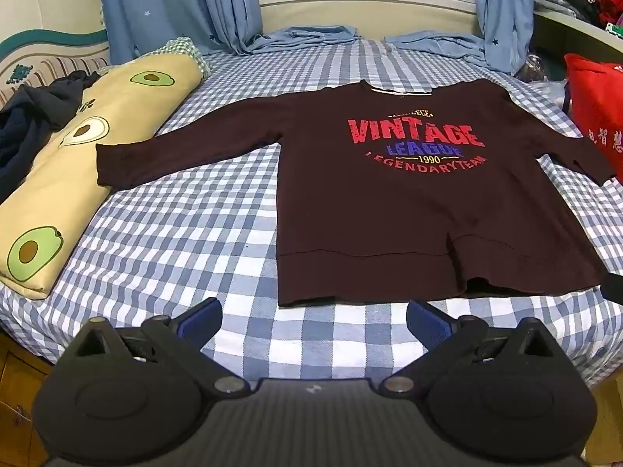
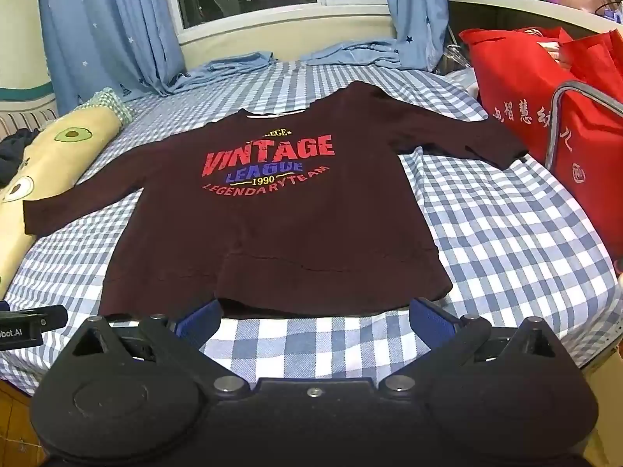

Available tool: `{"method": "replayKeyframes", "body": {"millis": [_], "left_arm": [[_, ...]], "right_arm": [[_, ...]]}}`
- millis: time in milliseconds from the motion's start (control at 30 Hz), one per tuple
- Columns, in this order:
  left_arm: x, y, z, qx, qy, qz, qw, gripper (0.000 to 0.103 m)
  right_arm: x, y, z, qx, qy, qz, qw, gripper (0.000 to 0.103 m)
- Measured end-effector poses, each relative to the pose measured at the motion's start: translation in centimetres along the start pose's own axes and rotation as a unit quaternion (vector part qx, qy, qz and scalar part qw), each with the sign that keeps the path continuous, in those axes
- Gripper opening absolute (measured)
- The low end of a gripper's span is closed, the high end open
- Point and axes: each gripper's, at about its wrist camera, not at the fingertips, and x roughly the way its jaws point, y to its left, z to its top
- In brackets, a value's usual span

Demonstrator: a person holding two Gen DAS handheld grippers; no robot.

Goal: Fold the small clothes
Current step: 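Move both tools toward the maroon sweatshirt lying flat on the bed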

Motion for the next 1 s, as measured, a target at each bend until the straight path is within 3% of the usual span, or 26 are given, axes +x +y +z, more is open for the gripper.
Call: {"method": "replayKeyframes", "body": {"millis": [233, 467, 733, 833, 1000], "left_arm": [[1.4, 0.6, 1.6, 0.009, 0.019, 0.011, 0.9997, 0.102], [2.6, 3.0, 3.1, -0.010, 0.038, 0.008, 0.9992, 0.102], [3.7, 2.8, 6.1, -0.012, 0.058, 0.011, 0.9982, 0.102], [4.6, 1.9, 7.2, 0.008, 0.074, 0.035, 0.9966, 0.102], [6.6, 0.8, 8.5, 0.028, 0.093, 0.037, 0.9946, 0.102]], "right_arm": [[1.2, 1.2, 1.2, -0.002, 0.047, -0.040, 0.998, 0.102], [1.4, 2.0, 2.7, 0.026, 0.070, -0.042, 0.996, 0.102], [1.2, 3.1, 5.1, 0.022, 0.064, -0.044, 0.997, 0.102], [1.6, 3.2, 6.0, 0.023, 0.062, -0.046, 0.997, 0.103], [2.8, 3.1, 7.4, 0.028, 0.067, -0.048, 0.996, 0.103]]}}
